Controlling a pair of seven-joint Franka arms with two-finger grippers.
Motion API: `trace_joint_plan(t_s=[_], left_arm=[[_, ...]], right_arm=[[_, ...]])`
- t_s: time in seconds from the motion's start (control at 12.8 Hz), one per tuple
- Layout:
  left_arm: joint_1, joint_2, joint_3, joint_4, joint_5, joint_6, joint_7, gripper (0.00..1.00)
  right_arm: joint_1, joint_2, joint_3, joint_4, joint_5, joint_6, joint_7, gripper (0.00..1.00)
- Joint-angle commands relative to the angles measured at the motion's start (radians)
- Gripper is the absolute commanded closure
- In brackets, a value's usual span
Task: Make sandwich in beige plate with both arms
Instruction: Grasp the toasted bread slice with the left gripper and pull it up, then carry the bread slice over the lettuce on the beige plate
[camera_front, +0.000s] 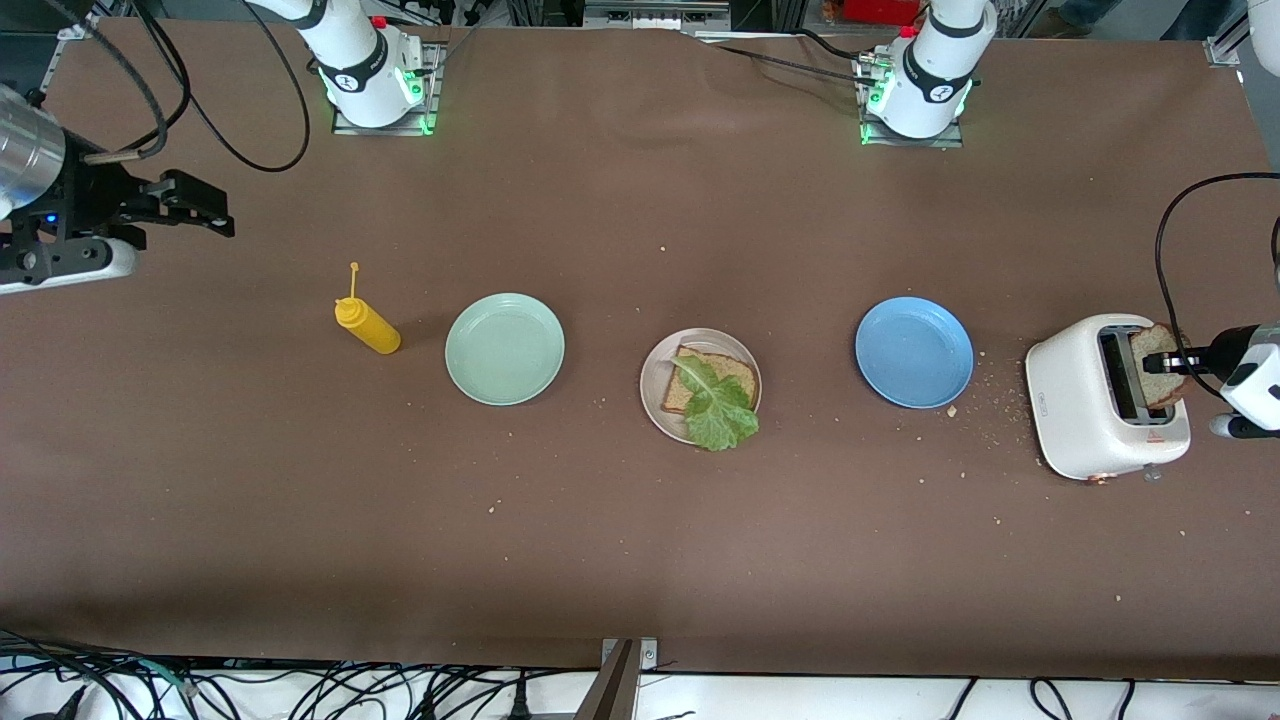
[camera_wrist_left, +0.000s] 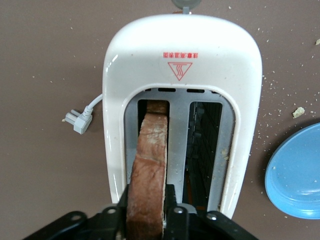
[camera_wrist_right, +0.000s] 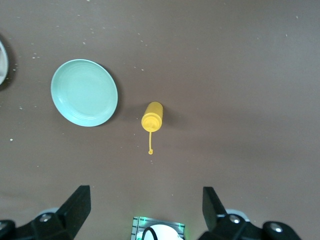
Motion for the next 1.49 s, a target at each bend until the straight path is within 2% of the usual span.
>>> trace_joint_plan(t_s=[0.0, 0.16, 0.31, 0.47, 0.63, 0.78, 1.02, 1.1, 1.18, 1.25, 1.41], left_arm=[[0.005, -0.002, 0.001, 0.065, -0.017, -0.061, 0.002, 1.0], [0.005, -0.008, 0.001, 0.146, -0.017, -0.122, 0.002, 1.0], [0.005, -0.009, -0.001, 0.226, -0.017, -0.178, 0.003, 1.0], [0.005, -0.013, -0.004, 0.29, -0.027, -0.243, 0.005, 1.0], [-0.005, -0.017, -0.018, 0.318, -0.084, -0.285, -0.001, 1.0], [0.008, -0.017, -0.005, 0.307, -0.354, -0.291, -0.042, 1.0], [-0.036, 0.023, -0.021, 0.284, -0.595, -0.327, -0.137, 1.0], [-0.06, 0.056, -0.025, 0.274, -0.693, -0.327, -0.179, 1.0], [-0.084, 0.097, -0.03, 0.271, -0.797, -0.327, -0.207, 1.0], [-0.103, 0.145, -0.033, 0.27, -0.901, -0.327, -0.21, 1.0], [-0.162, 0.228, -0.033, 0.278, -1.013, -0.316, -0.196, 1.0]], right_arm=[[-0.043, 0.019, 0.041, -0.005, -0.017, 0.037, 0.016, 0.01], [-0.049, 0.008, 0.038, -0.005, -0.023, 0.021, 0.018, 0.01], [-0.057, -0.022, 0.035, 0.0, -0.046, -0.072, 0.065, 0.01], [-0.061, -0.068, 0.05, -0.008, -0.045, -0.091, 0.064, 0.01], [-0.068, -0.061, 0.056, -0.011, -0.048, -0.097, 0.074, 0.01], [-0.089, -0.059, 0.076, -0.009, -0.042, -0.101, 0.076, 0.01], [-0.095, -0.04, 0.084, -0.017, -0.046, -0.097, 0.076, 0.01], [-0.083, 0.023, 0.087, 0.014, -0.022, -0.145, 0.087, 0.01], [-0.065, 0.09, 0.091, 0.114, -0.006, -0.167, 0.158, 0.03], [-0.02, 0.102, 0.111, 0.145, -0.011, -0.149, 0.206, 0.02], [0.015, 0.065, 0.11, 0.14, -0.089, -0.16, 0.199, 0.02]])
